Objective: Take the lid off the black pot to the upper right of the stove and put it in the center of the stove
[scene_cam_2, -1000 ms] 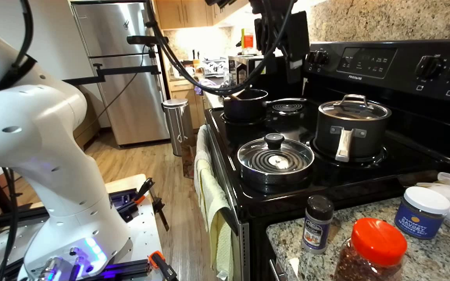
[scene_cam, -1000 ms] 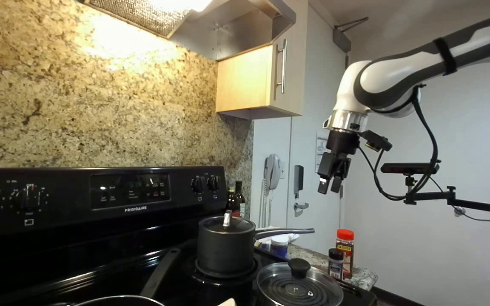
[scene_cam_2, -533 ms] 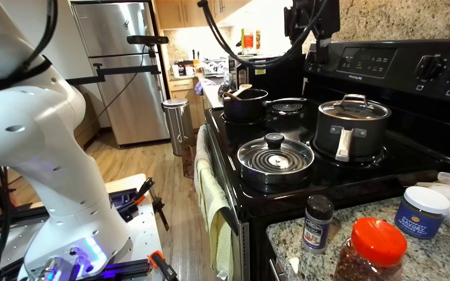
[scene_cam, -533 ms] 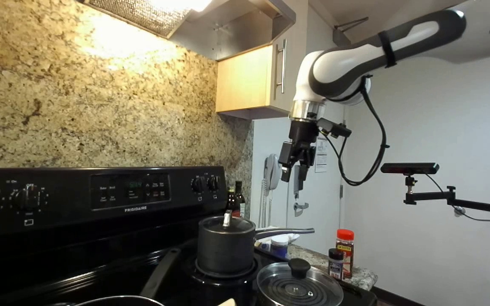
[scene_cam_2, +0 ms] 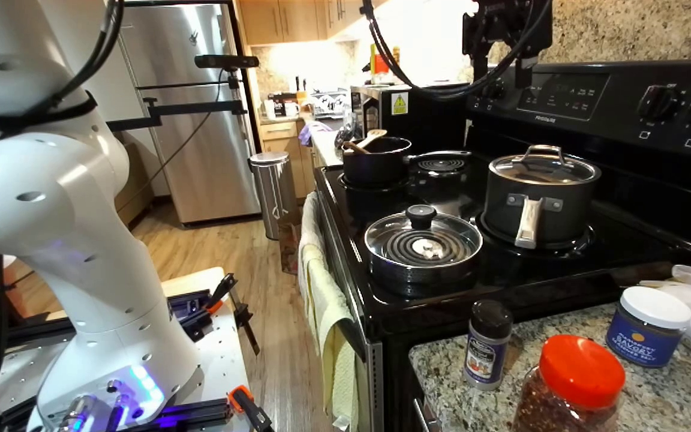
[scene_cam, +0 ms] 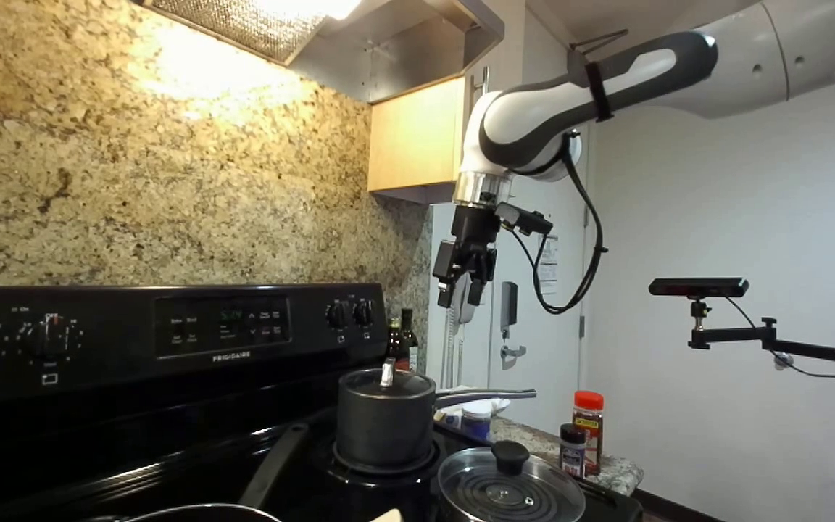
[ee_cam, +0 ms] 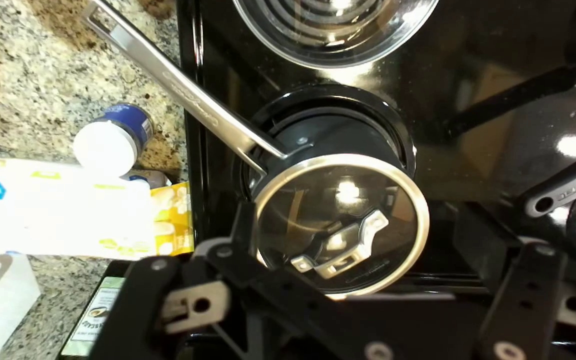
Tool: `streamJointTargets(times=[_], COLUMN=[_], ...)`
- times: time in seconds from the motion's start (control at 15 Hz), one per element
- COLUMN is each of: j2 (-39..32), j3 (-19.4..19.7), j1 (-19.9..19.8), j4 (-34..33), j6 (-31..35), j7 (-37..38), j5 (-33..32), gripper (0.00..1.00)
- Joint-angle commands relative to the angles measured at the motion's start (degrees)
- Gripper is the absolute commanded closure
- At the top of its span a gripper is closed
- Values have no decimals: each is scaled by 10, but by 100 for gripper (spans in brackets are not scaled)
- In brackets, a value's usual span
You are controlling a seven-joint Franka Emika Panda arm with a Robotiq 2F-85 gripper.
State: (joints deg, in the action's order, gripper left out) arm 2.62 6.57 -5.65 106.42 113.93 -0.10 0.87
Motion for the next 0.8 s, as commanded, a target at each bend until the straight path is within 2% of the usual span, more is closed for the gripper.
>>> streamJointTargets(times=[0.0,0.07,0.73], j2=[0,2,-37], j3=[-2,-4,-34], j1=[-2,-2,18], j4=[-1,4,-17], j6=[-7,-4,12], j7=[27,83,445], j5=[3,0,11], gripper=[0,0,0])
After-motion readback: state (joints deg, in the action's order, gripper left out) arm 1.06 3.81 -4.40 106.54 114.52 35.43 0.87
